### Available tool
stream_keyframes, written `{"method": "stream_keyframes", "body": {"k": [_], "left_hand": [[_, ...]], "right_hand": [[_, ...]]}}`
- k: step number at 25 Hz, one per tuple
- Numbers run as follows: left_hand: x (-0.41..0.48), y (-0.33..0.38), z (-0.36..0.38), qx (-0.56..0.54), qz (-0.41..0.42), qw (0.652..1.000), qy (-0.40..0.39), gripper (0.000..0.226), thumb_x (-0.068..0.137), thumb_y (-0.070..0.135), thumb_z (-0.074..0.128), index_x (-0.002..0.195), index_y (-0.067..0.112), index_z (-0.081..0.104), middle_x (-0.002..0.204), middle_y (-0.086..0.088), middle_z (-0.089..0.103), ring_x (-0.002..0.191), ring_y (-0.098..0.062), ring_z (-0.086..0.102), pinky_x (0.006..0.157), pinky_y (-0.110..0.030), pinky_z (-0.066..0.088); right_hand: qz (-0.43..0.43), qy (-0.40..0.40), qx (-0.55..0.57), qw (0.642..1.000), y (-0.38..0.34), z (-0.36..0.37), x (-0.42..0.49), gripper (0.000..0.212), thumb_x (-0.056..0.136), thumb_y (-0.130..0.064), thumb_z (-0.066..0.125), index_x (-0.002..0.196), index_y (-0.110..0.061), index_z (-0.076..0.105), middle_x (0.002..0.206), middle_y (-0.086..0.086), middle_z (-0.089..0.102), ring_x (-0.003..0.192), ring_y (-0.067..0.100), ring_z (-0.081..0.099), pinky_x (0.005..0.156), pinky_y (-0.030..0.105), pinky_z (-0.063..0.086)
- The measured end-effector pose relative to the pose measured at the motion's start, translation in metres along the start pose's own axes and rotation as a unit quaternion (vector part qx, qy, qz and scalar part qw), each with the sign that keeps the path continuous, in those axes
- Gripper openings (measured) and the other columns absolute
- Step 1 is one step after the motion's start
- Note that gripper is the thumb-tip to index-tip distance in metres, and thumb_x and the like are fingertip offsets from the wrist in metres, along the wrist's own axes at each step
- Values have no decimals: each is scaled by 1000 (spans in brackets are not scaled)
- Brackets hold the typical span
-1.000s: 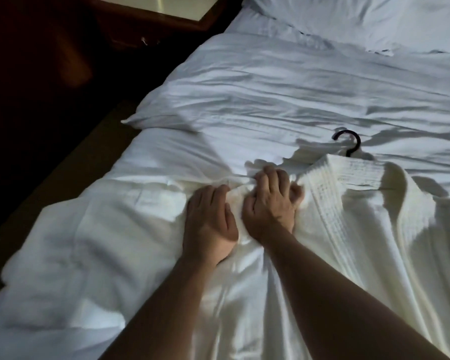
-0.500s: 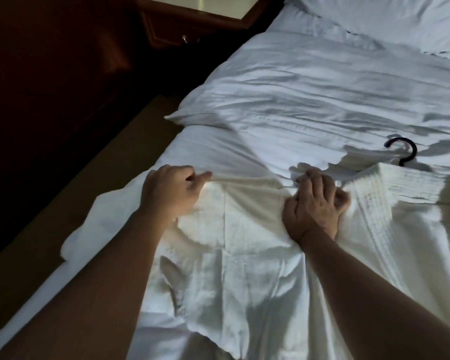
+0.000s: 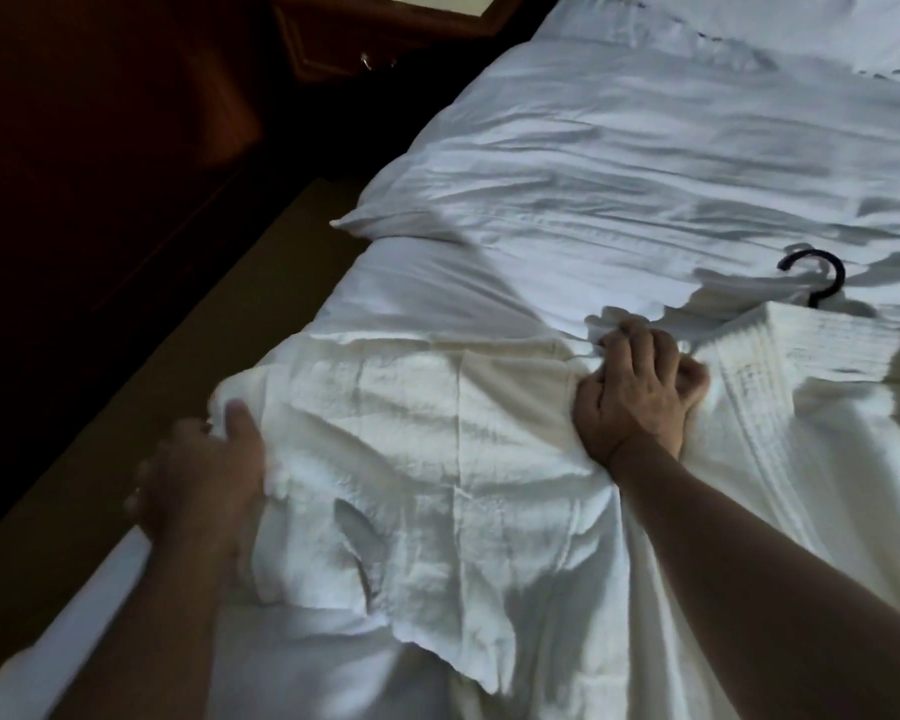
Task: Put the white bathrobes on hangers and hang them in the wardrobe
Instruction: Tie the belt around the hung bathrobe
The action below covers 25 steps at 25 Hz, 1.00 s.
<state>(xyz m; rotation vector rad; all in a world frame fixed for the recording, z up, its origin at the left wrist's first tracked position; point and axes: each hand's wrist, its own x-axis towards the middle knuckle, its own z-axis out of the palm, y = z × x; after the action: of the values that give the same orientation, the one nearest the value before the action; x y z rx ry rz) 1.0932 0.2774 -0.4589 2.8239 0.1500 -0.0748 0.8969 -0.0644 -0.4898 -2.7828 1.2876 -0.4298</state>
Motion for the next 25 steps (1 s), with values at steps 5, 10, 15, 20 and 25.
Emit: {"method": "stream_keyframes", "body": {"k": [5,10,15,20,25], "left_hand": [[-4,4,-12,-43,66,997,12,46,100,48,54,122,8,52,108,-25,61,96,-43,61,81,-51,52],[5,-11,-48,-39,85,995,-22,51,96,54,58,124,13,47,110,-23,57,90,-40,56,69,-45,46],[-43,-13,-34,-28,-21,999,-14,66,97,58,54,143,15,36,134,-25,52,115,-46,55,85,-55,50],[-35,-9,-20,-26,39,999,-14,51,96,47,61,131,15,43,125,-23,56,108,-43,58,79,-48,48],[-50,-10,-56,46,54,995,71,80,85,37,72,151,21,31,149,-18,30,127,-46,39,99,-61,42]], "right_hand": [[-5,4,8,1000,0,2,0,40,82,-31,54,120,-20,52,144,1,43,136,27,35,105,55,23],[-8,11,8,1000,1,4,-1,41,82,-28,56,121,-19,52,144,1,43,136,28,35,105,55,23],[-8,7,4,1000,-1,2,-2,39,82,-29,54,119,-18,52,142,3,43,134,28,36,104,55,24],[-7,2,6,1000,-1,-1,-1,38,82,-30,50,118,-19,52,142,3,42,134,29,36,104,58,25],[1,3,6,1000,-1,3,-2,40,80,-30,49,118,-17,52,142,3,42,133,29,36,104,58,26]]}}
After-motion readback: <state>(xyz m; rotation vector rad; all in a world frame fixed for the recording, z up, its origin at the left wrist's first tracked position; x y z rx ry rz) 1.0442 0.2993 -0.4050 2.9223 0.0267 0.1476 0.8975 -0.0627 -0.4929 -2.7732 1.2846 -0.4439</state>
